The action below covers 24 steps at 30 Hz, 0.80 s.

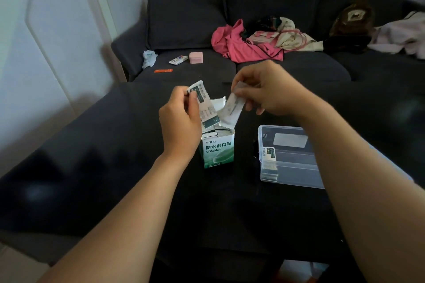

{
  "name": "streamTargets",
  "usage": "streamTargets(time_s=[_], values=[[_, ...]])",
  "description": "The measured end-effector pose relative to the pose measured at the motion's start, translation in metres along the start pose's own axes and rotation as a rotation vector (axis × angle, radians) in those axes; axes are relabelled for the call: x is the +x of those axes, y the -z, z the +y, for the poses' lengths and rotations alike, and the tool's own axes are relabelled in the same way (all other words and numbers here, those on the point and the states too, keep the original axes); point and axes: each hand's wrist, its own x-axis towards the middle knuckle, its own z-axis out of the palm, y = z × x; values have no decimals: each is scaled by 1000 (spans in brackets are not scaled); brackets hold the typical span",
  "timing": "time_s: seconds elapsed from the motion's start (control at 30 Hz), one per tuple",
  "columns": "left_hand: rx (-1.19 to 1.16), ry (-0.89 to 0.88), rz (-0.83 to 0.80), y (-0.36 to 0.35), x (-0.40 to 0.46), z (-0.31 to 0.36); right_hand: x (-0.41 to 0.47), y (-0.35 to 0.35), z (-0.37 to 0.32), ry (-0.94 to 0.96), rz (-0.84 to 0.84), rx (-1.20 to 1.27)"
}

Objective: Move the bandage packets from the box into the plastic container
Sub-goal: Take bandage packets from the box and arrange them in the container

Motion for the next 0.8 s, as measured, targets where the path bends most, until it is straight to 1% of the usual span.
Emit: streamTargets(time_s=[0.07,0.17,0.2,0.27,0.3,0.33,0.37,0.43,0.47,0.5,0.53,0.6,0.67,0.73,0.8], values=[[-59,44,-28,-1,1,9,-7,13,-1,-26,-78,188],[-128,147,-77,-6,2,18,-15,28,8,-67,-210,405],[-156,196,-127,-8,1,20,-18,30,11,-84,-238,496],[-248,308,-279,-14,-2,23,-21,30,16,-110,-266,647],[-316,372,-354,-18,-5,27,-22,29,18,-121,-264,670],[-399,451,-414,-21,-7,32,-23,27,20,-134,-251,639],[-503,566,-461,-25,-9,40,-24,26,22,-148,-228,565],[-793,895,-516,-28,-10,59,-26,24,25,-168,-184,428],[-924,1049,-532,-29,-10,67,-27,24,26,-177,-163,403],[-1017,1163,-556,-30,-10,74,-28,24,28,-186,-145,394],[-1072,1230,-597,-30,-11,79,-31,25,29,-194,-131,392],[-1098,1262,-679,-33,-14,84,-35,25,33,-197,-107,403],[-1048,1248,-714,-38,-17,86,-40,27,38,-198,-64,398],[-932,1152,-712,-43,-19,86,-44,30,43,-205,-25,387],[-750,989,-713,-49,-22,86,-48,32,48,-212,-17,399]])
